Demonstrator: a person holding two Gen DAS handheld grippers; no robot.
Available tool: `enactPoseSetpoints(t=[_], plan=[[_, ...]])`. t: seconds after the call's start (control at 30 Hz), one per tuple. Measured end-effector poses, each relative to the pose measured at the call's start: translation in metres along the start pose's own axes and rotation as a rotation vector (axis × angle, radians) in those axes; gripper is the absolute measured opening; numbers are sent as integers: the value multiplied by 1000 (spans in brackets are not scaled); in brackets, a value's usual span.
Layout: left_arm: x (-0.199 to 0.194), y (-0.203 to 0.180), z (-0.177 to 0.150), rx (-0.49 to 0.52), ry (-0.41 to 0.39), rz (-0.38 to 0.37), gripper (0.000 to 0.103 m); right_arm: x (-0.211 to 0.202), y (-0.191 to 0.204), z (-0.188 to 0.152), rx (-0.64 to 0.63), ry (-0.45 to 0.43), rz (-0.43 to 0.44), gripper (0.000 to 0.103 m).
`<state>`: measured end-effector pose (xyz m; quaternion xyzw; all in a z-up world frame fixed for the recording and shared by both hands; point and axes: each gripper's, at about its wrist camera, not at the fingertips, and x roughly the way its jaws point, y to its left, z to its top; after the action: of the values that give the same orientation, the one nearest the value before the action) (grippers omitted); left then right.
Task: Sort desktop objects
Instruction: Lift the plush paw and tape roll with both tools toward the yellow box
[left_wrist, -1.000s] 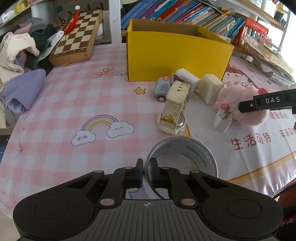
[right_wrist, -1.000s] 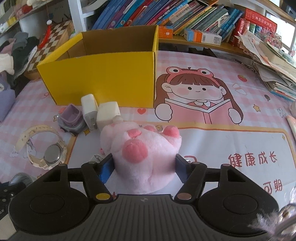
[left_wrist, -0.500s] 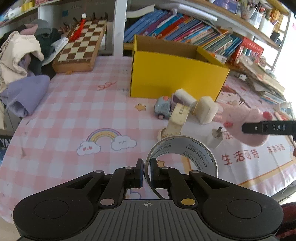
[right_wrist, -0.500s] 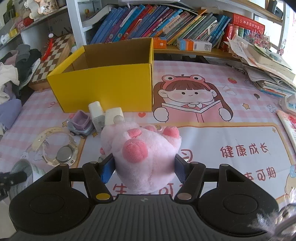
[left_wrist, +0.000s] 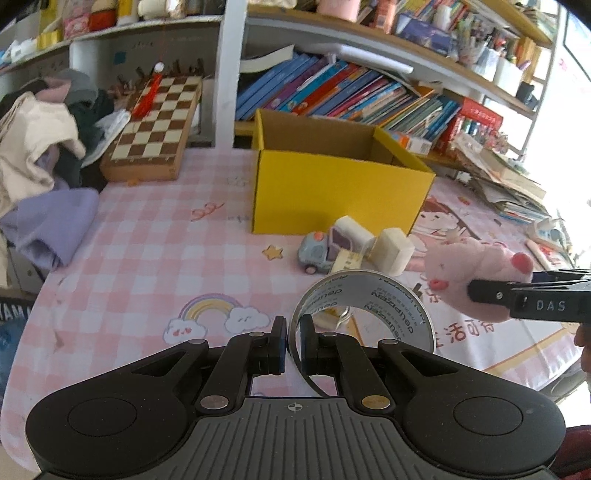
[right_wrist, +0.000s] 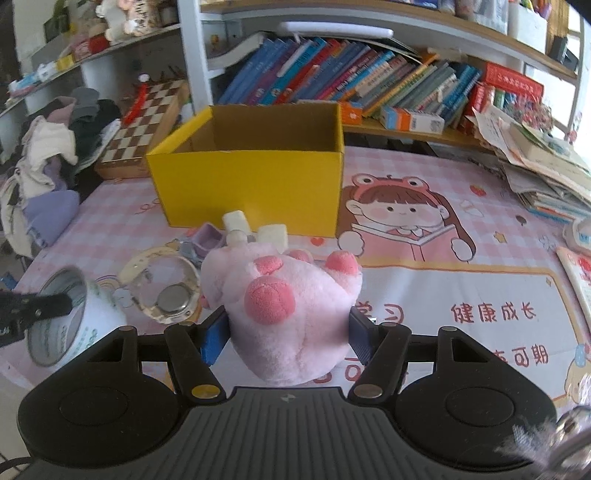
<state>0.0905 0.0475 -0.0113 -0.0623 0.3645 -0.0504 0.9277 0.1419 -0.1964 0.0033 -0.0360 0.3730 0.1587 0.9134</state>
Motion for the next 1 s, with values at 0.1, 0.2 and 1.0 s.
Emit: enactPoseSetpoints(t=[0.1, 0.2, 1.0], plan=[[-3, -2, 4, 20, -18, -14, 6, -3, 1, 1, -11, 5, 17, 64], [-4, -4, 9, 34, -29, -23, 6, -4, 1, 4, -9, 30, 42, 64], [12, -17, 94, 91, -171, 4, 7, 5, -9, 92, -132, -32, 172, 64]])
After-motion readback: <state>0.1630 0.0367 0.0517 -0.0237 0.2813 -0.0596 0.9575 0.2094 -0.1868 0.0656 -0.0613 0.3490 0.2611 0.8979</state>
